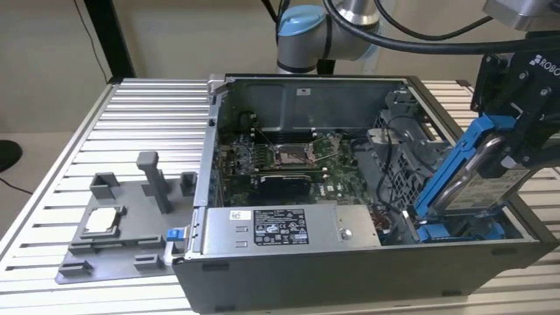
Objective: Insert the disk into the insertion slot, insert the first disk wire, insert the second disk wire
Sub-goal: 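Insert the disk into the insertion slot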
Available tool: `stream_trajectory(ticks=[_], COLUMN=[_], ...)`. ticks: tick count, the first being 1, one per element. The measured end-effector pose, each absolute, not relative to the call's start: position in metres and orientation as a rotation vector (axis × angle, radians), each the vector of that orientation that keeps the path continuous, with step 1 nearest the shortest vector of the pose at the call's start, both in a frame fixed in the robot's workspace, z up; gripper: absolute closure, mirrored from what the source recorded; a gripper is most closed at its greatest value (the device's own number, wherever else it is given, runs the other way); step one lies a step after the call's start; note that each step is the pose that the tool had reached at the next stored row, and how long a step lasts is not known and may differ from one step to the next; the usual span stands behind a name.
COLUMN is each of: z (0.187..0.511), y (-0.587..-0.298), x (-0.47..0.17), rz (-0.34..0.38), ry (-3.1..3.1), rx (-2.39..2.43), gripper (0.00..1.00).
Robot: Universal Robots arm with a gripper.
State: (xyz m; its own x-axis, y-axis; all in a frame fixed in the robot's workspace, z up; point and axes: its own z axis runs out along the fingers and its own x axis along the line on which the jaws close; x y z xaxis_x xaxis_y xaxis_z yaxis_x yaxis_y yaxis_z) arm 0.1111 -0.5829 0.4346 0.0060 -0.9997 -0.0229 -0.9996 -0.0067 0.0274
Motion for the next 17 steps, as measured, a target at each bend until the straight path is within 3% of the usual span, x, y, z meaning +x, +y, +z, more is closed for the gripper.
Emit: stream_trajectory(ticks=[17], z=[0.425], y=[-0.583], x=[0.11], rz=[-0.058], ry=[-2.227], rx=[2.213], gripper=[1.0])
